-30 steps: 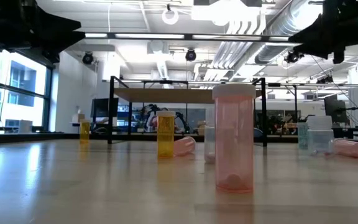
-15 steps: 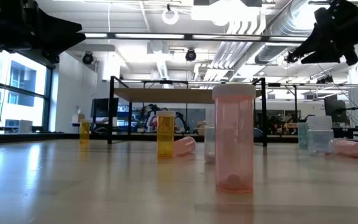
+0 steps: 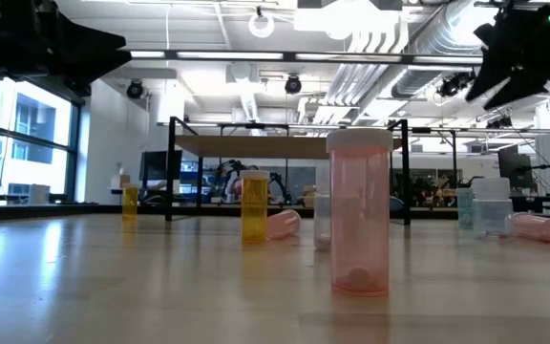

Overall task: Pick and place medicine bottles onto shelf by color
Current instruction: Put the top blue pill bottle on the shelf

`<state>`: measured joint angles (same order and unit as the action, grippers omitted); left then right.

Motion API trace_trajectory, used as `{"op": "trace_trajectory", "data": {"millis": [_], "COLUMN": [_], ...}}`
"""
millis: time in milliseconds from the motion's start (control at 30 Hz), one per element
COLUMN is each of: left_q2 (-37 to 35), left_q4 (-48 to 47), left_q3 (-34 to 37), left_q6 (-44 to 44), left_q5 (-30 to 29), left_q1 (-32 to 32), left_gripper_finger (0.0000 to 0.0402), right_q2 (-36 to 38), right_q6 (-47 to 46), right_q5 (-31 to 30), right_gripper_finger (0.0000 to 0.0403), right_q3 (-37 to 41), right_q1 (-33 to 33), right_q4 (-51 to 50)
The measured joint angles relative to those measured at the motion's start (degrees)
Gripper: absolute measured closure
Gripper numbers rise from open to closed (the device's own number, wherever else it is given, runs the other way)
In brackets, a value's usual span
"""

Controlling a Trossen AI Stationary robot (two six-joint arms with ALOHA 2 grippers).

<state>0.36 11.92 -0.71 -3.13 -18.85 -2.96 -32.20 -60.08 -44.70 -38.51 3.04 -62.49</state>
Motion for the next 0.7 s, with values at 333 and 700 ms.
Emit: {"op": "trace_trajectory", "data": {"millis": [333, 700], "left_q2": [0.00, 0.00], "left_q4": [-0.10, -1.08], "left_q3": [0.00, 0.00], "left_q6": [2.85, 3.17], "left_q5": [0.36, 0.44], "left_q1": [0.00, 0.00], "left_gripper_finger": [0.0222, 0.0222], "right_q2": [-1.56, -2.74], "right_q6": [-1.60, -0.85], "right_q5": [6.49, 8.76], "right_gripper_finger": [0.0197, 0.0197], "right_q3": [7.34, 13.01], "right_q1": [-5.90, -7.80], "right_q4": [4.47, 12.23]}}
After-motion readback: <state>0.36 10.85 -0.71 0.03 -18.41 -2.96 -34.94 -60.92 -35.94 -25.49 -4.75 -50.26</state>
